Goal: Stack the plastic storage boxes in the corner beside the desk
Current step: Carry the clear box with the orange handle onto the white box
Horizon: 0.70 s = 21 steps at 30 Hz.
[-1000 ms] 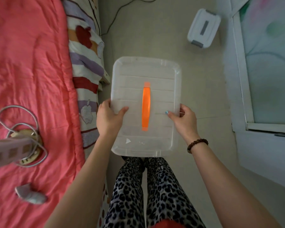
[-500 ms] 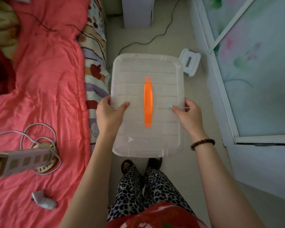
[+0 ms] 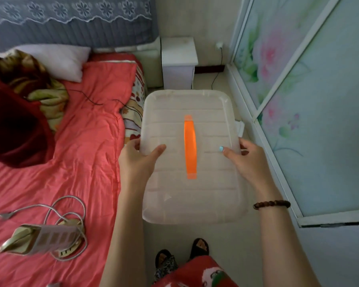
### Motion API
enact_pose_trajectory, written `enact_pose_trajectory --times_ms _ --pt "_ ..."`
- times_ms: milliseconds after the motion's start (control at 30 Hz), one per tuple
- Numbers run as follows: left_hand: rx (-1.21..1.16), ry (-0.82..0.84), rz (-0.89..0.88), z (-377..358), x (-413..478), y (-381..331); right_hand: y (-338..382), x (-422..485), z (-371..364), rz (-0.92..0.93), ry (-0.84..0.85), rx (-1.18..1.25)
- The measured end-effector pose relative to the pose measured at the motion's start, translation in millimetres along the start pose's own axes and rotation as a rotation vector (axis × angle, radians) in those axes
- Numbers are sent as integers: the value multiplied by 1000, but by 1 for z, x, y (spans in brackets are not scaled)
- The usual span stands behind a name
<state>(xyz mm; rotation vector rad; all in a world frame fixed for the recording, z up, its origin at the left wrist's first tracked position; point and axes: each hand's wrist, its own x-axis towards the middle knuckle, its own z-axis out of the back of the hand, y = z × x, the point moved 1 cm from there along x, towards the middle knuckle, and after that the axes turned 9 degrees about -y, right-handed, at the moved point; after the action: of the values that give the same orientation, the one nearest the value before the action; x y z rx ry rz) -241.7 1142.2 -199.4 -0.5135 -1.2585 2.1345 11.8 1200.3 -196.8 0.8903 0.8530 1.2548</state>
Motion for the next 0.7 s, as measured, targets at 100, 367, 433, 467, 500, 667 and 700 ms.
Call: enact_pose_trajectory --times_ms 100,367,433,467,500,667,700 --pt "11 -18 -29 17 -2 -20 23 -7 9 38 -23 18" --pt "-8 -69 -82 51 -8 -45 66 -24 15 75 -71 119" --pt "-5 -78 -101 58 -8 -47 72 -26 15 78 -74 133" --pt "-7 -83 -112 61 -7 -48 74 -27 14 82 -72 137" --pt "-9 -89 -120 65 -6 -48 78 -29 13 85 -68 138" --pt "6 -110 -152 81 1 -49 86 -34 2 89 -38 160" --pt "5 -118 -154 85 1 -49 88 -36 0 93 -28 171"
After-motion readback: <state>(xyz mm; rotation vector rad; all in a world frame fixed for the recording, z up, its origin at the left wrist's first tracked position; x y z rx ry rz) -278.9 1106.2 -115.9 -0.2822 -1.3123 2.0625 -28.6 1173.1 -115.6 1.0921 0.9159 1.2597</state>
